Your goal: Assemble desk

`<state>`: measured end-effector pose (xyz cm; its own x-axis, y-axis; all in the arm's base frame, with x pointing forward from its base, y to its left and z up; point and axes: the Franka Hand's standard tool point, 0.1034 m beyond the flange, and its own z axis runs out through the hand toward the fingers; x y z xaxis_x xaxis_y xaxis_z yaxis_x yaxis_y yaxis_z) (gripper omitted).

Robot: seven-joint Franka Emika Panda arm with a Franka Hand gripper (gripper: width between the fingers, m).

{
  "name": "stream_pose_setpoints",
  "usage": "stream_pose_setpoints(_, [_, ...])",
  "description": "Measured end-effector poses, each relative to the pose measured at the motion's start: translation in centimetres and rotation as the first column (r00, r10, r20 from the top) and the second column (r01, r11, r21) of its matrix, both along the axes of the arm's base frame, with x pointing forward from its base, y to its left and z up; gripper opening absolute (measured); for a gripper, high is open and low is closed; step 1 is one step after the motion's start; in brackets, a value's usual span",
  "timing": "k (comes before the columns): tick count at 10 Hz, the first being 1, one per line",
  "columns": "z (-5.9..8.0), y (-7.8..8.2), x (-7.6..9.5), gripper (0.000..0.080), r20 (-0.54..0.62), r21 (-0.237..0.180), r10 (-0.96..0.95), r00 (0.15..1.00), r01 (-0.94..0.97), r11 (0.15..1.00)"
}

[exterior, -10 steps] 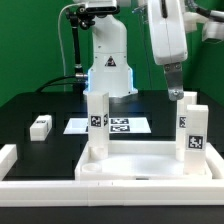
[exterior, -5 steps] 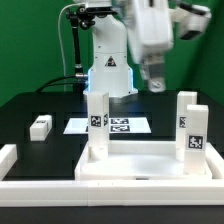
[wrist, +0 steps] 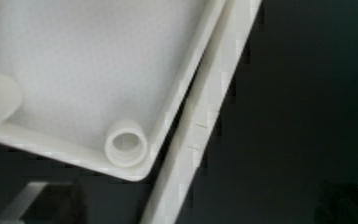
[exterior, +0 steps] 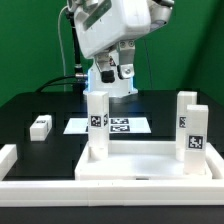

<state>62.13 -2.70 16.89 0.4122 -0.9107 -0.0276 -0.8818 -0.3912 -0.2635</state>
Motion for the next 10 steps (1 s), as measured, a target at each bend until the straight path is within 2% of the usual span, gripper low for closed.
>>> stream_pose_setpoints(1, [-0.3,-0.6,-0.2,0.0649,0.019,-0.031,0.119,0.993,-0.118,0.993])
stream_pose_setpoints(3, [-1.9,-4.0,-2.3,0.0649,0.01,-0.06,0.251,0.968,-0.25,0.966])
stream_pose_setpoints(4, [-2.2,-6.3,-3.8,0.0649,0.006,-0.092,0.386,0.922,-0.384,0.919])
stream_pose_setpoints(5, [-2.7,-9.0,-5.6,0.0649,-0.012,-0.105,0.447,0.894,-0.446,0.889])
stream_pose_setpoints(6, [-3.1,-10.0,-6.3,0.0649,-0.023,-0.114,0.484,0.875,-0.483,0.868])
stream_pose_setpoints(8, [-3.1,-9.8,-6.2,0.0649,-0.025,-0.146,0.603,0.798,-0.599,0.787])
stream_pose_setpoints(10, [-3.2,-9.9,-6.2,0.0649,-0.026,-0.15,0.618,0.786,-0.614,0.775])
